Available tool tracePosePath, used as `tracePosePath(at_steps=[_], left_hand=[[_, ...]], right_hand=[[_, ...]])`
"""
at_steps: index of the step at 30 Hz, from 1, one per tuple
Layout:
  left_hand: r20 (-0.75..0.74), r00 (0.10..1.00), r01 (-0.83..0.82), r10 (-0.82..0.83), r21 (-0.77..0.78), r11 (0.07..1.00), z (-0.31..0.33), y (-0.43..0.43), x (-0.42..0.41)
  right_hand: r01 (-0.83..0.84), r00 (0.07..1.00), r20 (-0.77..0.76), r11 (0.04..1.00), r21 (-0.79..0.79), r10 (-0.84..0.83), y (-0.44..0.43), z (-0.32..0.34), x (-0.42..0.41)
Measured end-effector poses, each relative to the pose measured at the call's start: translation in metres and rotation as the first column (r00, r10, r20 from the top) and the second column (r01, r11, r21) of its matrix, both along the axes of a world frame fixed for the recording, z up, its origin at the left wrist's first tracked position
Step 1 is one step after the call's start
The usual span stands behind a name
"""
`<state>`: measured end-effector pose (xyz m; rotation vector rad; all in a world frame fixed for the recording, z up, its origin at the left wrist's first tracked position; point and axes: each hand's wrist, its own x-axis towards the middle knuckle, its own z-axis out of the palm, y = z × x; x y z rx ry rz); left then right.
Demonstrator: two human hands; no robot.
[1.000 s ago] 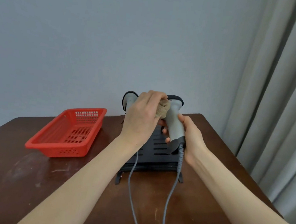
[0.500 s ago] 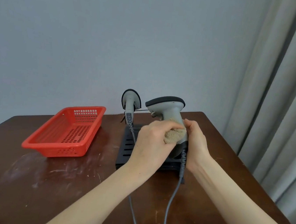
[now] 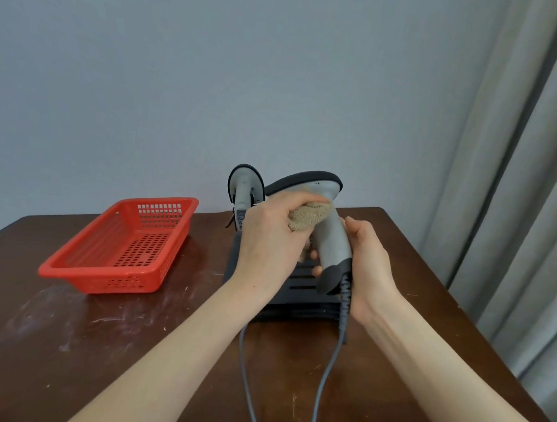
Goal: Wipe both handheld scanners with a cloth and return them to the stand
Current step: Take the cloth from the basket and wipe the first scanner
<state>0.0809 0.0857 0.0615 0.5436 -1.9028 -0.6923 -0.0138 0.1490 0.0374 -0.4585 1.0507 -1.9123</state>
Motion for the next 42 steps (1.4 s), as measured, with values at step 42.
tracePosePath(at_steps=[42], left_hand=[[0.087, 0.992, 0.094, -0.089, -0.052, 0.994, 0.015, 0.016, 0.019]], right_hand=[[-0.158, 0.984, 0.071, 0.981, -0.114, 0.166, 0.011, 0.004, -0.007]])
